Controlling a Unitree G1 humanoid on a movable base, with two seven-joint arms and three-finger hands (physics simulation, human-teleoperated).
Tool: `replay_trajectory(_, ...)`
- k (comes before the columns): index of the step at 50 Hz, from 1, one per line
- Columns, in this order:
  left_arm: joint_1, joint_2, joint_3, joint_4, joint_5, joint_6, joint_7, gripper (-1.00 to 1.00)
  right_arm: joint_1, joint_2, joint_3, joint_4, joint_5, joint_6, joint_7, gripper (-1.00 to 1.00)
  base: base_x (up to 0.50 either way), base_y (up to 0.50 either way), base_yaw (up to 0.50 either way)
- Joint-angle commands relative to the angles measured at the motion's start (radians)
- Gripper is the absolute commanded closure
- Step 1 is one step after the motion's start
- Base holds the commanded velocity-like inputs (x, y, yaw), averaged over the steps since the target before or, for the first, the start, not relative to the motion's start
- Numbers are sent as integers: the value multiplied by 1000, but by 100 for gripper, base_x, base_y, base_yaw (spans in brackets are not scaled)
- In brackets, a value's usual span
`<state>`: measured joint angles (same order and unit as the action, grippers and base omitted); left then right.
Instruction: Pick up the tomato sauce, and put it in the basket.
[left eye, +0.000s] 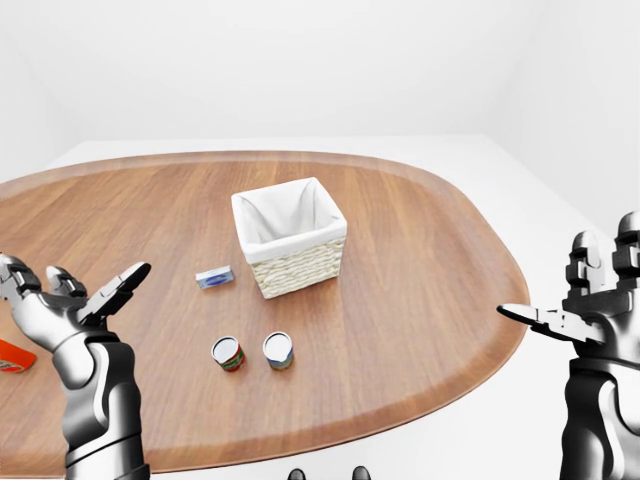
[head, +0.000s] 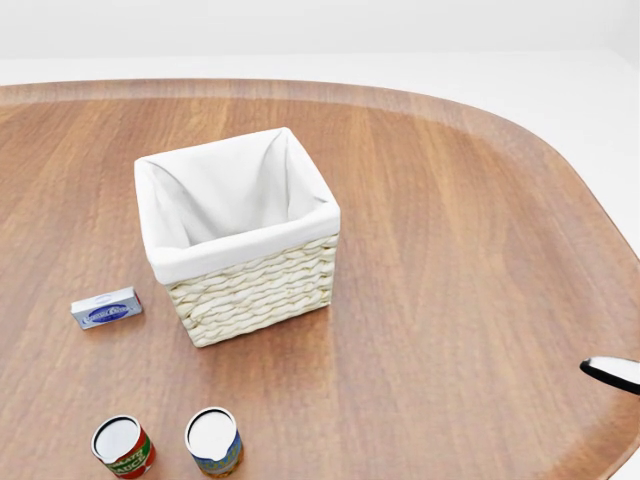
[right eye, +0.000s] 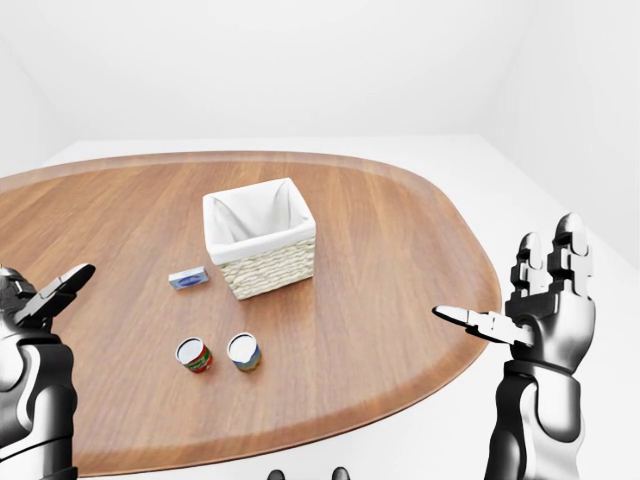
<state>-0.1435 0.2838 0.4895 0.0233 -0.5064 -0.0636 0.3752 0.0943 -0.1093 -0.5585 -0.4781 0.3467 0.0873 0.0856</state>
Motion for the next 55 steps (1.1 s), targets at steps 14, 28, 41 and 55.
replay_trajectory(14, -7, -10, -32, 18, 47, 16, -35, -100, 5, 4, -3, -8, 7, 0, -2, -100, 0, 0, 0)
replay_trajectory(28, -5, -17, -233, -29, 699, 151, -178, -100, 1, 1, 0, -9, 4, 0, -6, -100, 0, 0, 0)
replay_trajectory(41, 129, -74, -234, -235, 1186, 151, -455, -100, 0, 1, 5, -4, 0, 0, -7, -100, 0, 0, 0)
replay_trajectory(55, 150, -81, -249, -122, 1326, 151, -437, -100, 1, 2, 8, 4, -2, 0, -7, -100, 0, 0, 0)
